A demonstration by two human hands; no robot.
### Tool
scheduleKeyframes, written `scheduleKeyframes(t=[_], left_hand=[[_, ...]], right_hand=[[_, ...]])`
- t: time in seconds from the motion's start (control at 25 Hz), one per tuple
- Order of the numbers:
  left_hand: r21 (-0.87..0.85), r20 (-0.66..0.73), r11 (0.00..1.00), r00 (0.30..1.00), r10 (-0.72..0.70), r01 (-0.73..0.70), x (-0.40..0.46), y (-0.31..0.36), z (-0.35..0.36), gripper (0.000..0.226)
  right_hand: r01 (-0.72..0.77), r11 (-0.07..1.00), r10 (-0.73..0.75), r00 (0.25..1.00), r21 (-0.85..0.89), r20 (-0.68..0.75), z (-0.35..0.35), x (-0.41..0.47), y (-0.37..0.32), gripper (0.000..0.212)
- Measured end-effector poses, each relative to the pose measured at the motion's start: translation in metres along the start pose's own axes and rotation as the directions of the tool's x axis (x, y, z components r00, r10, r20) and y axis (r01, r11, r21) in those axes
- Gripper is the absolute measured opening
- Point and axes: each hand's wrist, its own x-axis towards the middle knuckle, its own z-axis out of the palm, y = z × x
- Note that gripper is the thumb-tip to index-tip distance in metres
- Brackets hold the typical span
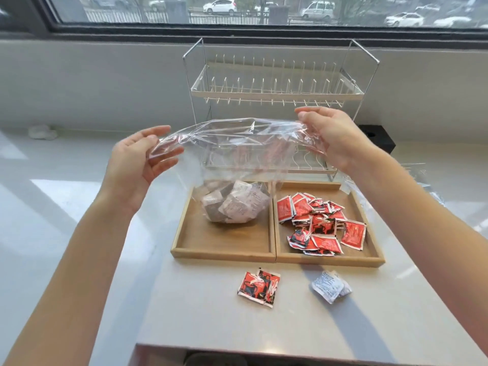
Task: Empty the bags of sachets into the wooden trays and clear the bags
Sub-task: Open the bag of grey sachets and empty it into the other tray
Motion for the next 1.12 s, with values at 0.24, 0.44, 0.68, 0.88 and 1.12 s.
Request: scheduleKeyframes(t=[0.24,0.44,0.68,0.88,1.12], left_hand=[[0.007,0.007,0.99,0.99,0.142,-0.142,0.018,0.037,0.003,0.034],[0.011,0.015,0.985,0.985,0.174,-0.174,0.019,0.042,0.007,0.042],[0.008,0.036,0.97,0.969,0.244,-0.244,0.016,0.058,0.016,0.035],[0.058,0.054,0.973,0.974,0.22,-0.223,0.012,0.073,0.027,0.03],[0.073,0.008,0.984,0.987,0.161,-0.161,-0.003,0.077,0.032,0.047]], right_hand=[[0.091,0.996,-0.091,0.994,-0.01,0.054,0.004,0.012,-0.044,0.013],[0.098,0.994,-0.094,0.993,-0.058,0.068,-0.002,0.012,-0.056,0.013],[0.134,0.991,-0.132,0.989,-0.027,0.065,-0.011,0.004,-0.076,0.011],[0.177,0.984,-0.175,0.982,-0.026,0.065,-0.023,-0.001,-0.09,0.011],[0.125,0.989,-0.111,0.981,-0.08,0.156,-0.031,0.003,-0.078,0.013]])
